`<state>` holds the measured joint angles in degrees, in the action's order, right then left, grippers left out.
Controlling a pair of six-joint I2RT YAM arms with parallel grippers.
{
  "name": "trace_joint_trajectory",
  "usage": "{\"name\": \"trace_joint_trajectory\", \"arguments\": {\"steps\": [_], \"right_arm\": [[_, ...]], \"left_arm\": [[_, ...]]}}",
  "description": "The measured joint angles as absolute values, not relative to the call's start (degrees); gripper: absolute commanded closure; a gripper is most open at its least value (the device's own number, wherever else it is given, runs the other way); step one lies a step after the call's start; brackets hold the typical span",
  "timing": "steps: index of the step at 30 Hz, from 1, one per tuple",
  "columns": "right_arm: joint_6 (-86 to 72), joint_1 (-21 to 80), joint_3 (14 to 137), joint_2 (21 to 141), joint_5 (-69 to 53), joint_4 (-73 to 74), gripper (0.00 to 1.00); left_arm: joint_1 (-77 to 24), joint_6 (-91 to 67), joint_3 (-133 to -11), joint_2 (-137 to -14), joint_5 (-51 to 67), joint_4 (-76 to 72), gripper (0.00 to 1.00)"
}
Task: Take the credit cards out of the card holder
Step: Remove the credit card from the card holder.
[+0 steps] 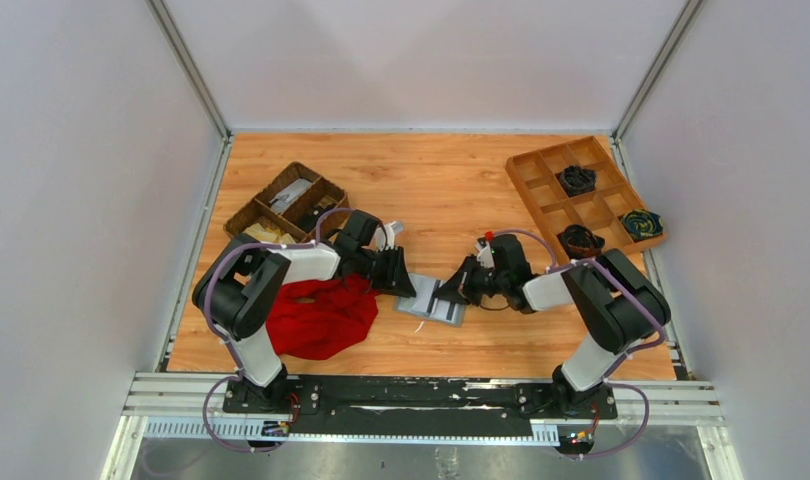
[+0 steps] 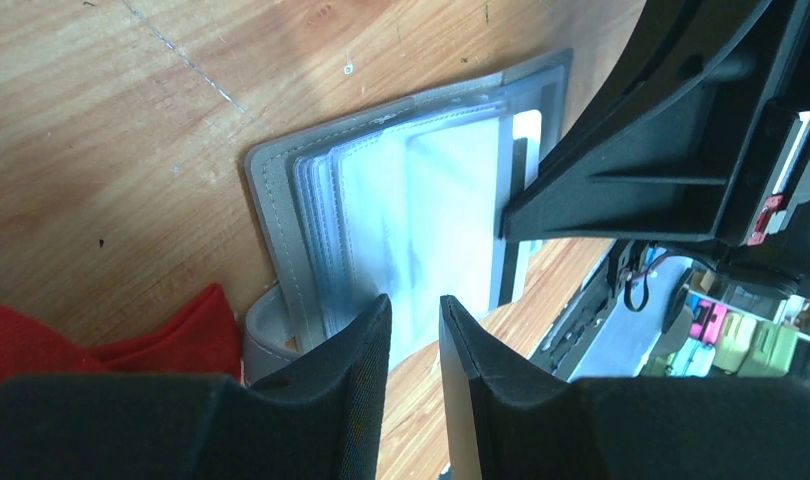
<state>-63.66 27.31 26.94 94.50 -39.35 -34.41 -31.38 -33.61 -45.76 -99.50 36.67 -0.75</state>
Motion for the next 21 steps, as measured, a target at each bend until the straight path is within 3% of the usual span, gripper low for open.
{"name": "trace_joint_trajectory", "arguments": {"steps": [21], "right_arm": [[-60.7, 24.9, 24.1, 86.8, -39.3, -27.6, 0.96]], "left_arm": [[-31.3, -33.4, -46.3, -100.0, 34.7, 0.2, 0.68]]}}
